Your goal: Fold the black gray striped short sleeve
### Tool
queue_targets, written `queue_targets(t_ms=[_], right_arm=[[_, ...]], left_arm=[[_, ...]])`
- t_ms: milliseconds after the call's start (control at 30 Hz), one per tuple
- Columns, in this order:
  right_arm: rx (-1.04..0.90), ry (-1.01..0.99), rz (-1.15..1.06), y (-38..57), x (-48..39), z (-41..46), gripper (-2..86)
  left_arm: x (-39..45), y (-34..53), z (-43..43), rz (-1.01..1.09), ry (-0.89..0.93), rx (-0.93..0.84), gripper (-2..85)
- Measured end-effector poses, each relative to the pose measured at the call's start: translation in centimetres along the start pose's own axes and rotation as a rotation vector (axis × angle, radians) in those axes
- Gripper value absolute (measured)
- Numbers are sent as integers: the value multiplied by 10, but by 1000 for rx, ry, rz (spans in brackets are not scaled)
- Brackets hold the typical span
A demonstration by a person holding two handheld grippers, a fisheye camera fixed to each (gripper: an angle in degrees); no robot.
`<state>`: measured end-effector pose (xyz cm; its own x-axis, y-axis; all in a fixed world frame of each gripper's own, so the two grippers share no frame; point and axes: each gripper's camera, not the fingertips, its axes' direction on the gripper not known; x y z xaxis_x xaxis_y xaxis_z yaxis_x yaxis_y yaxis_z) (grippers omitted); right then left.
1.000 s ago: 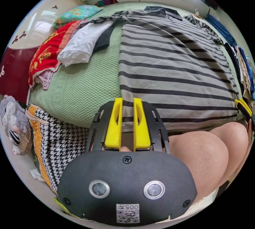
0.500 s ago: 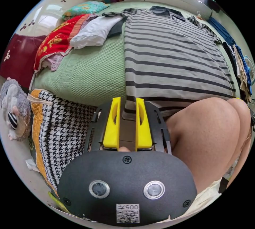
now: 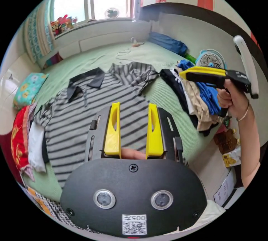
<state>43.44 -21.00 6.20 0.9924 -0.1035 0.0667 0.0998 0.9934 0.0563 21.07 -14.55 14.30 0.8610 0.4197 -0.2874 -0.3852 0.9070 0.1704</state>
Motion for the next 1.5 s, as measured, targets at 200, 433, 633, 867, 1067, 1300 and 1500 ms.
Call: queue_targets(t_ms=[200, 433, 633, 867, 1067, 1300, 1500], right_arm=[[-192, -21, 150, -101, 52, 121, 105], [-405, 119, 155, -142, 72, 229, 84], [-254, 40, 160, -151, 103, 197, -9], [-315, -98, 101, -177, 122, 192, -12], [-290, -83, 95, -212, 140, 201, 19], [-368, -130, 337, -249, 216, 257, 99], [-404, -286, 538, -251, 245, 303, 67]], left_arm=[[16, -43, 83, -43, 13, -30, 151], [30, -54, 123, -78, 50, -63, 140], [64, -101, 127, 106, 40, 86, 151], [101, -153, 190, 201, 34, 34, 142], [67, -143, 199, 34, 168, 80, 19], [34, -113, 197, -39, 198, 156, 8], [20, -95, 200, -44, 189, 190, 6]])
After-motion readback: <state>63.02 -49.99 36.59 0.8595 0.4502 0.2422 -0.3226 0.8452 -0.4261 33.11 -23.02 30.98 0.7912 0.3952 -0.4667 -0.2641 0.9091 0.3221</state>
